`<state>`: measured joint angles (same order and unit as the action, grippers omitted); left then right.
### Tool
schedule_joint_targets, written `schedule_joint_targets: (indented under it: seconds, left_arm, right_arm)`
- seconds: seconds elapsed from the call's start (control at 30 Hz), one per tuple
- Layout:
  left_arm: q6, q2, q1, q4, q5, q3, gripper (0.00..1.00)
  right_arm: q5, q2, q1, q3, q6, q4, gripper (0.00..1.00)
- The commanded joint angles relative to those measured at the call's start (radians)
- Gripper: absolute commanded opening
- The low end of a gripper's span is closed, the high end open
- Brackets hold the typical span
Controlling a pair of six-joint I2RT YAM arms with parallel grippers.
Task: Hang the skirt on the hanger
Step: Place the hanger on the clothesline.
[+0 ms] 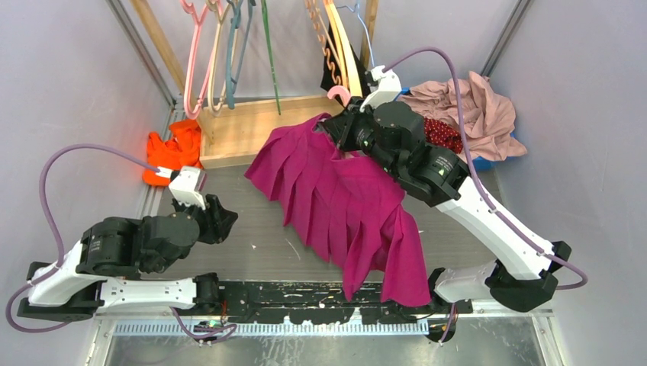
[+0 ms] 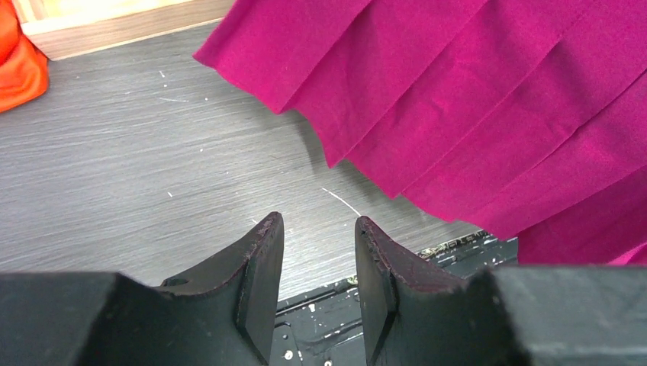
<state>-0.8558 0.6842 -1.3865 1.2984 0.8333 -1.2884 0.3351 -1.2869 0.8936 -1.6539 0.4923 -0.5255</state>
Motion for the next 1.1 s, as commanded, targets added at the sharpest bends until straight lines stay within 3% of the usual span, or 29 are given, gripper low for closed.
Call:
schedule_joint_targets:
  seconds: [0.0,0.3,0.63,1.07]
  left_arm:
    - [0.009,0.029,0.001,-0.047,-0.025,0.002,0.4]
    - [0.011,0.06,0.0,-0.126,-0.116,0.071,0.4]
    - [0.027,0.036,-0.001,-0.105,-0.124,0.059,0.4]
    - [0.024,0.023,0.0,-0.086,-0.152,0.06,0.39]
  right_arm:
    - [0.111,0.029,-0.001,-0.063,-0.019,0.101,0.01]
    - [0.252,-0.118,-0.001,-0.196,-0.094,0.18,0.01]
    - [0.326,-0.307,0.003,-0.31,-0.187,0.399,0.01]
    - [0.29,-0.603,-0.026,-0.744,-0.318,0.407,0.01]
